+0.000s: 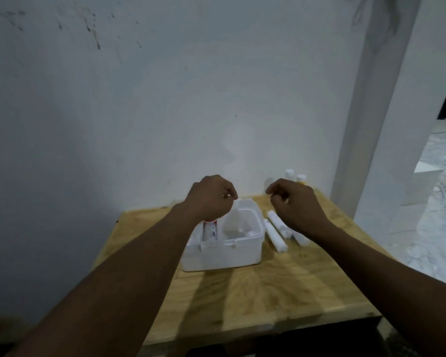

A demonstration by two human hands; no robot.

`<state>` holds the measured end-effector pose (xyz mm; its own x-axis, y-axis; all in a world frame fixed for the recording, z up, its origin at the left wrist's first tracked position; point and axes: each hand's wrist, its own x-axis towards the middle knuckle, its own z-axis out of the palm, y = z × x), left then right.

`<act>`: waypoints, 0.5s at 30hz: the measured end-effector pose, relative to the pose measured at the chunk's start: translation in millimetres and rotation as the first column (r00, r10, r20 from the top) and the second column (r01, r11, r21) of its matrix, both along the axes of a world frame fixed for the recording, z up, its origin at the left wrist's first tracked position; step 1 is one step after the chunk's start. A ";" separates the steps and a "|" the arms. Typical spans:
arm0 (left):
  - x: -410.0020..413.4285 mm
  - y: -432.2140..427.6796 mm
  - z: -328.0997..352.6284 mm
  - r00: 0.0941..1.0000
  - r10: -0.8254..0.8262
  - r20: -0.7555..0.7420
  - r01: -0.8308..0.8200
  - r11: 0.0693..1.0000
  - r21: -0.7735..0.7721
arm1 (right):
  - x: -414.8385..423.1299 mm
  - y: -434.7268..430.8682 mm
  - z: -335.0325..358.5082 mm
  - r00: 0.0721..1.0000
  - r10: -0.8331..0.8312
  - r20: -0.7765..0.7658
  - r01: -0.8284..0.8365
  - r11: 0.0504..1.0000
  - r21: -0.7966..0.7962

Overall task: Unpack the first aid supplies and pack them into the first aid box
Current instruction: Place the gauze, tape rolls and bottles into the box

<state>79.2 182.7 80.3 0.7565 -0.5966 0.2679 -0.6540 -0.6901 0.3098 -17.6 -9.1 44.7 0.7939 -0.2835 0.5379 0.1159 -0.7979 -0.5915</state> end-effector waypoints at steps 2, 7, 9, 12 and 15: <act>-11.0 -23.6 -3.5 0.997 -0.071 0.019 0.070 0.996 0.047 | -5.5 -20.8 -13.5 0.994 -0.073 -0.086 0.071 0.997 -0.021; -40.4 -81.6 -20.5 0.961 -0.269 0.072 0.222 0.896 0.384 | -21.7 -53.6 -47.4 0.957 -0.137 -0.255 0.129 0.991 -0.046; -45.9 -97.0 -27.6 0.950 -0.302 0.080 0.217 0.823 0.525 | -24.1 -59.3 -60.7 0.938 -0.143 -0.316 0.127 0.989 -0.073; -49.3 -111.4 -39.6 0.952 -0.294 0.085 0.163 0.724 0.671 | -24.2 -64.4 -81.4 0.912 -0.127 -0.389 0.090 0.989 -0.113; -49.8 -116.8 -50.7 0.953 -0.292 0.086 0.130 0.648 0.750 | -23.4 -63.8 -91.5 0.907 -0.109 -0.406 0.061 0.990 -0.129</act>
<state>29.4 65.9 29.6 0.5691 -0.7958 -0.2068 -0.7981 -0.4743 -0.3715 -41.0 -72.9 -46.8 0.9267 -0.3178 0.2007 -0.1900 -0.8568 -0.4793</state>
